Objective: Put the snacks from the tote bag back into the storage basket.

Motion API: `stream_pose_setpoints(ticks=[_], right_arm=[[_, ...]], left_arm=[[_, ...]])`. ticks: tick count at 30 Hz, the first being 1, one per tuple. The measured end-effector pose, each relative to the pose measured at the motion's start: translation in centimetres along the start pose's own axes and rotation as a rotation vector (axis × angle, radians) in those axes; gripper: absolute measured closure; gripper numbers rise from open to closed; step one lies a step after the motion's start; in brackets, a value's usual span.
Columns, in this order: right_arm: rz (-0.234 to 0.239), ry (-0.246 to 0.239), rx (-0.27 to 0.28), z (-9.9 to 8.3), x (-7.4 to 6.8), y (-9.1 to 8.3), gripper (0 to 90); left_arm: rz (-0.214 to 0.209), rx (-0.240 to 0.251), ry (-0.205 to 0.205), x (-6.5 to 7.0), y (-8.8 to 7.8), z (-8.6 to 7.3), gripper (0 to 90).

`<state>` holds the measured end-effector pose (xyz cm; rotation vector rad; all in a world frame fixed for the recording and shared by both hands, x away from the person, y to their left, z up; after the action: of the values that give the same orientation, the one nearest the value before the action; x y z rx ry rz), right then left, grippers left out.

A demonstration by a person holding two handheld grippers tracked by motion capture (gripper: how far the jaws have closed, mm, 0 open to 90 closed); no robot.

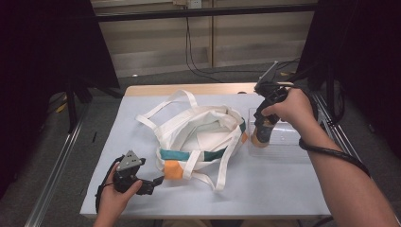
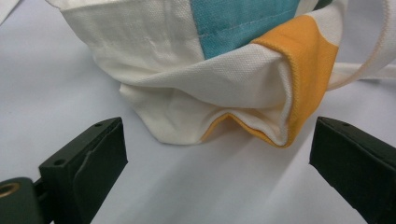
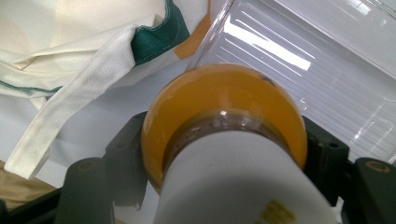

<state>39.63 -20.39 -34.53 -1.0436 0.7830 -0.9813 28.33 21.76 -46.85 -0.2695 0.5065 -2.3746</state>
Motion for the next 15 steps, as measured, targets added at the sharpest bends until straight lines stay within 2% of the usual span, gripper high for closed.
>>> stream_pose_setpoints(ticks=[15], right_arm=[[-0.003,-0.004,-0.011,-0.16,-0.06,0.55,30.6]], left_arm=[[0.001,0.003,-0.001,-0.03,0.04,-0.04,3.7]])
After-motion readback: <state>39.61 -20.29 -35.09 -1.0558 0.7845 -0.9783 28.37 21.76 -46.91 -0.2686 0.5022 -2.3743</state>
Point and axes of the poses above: each handheld gripper's, and its own axes: y roughly forward along the jaws, z roughly out of its top, x roughly to its right, the point moved 3 cm from there along y, roughly forward along the jaws, and after that the axes turned 14 degrees about x, right-handed, at the moved point
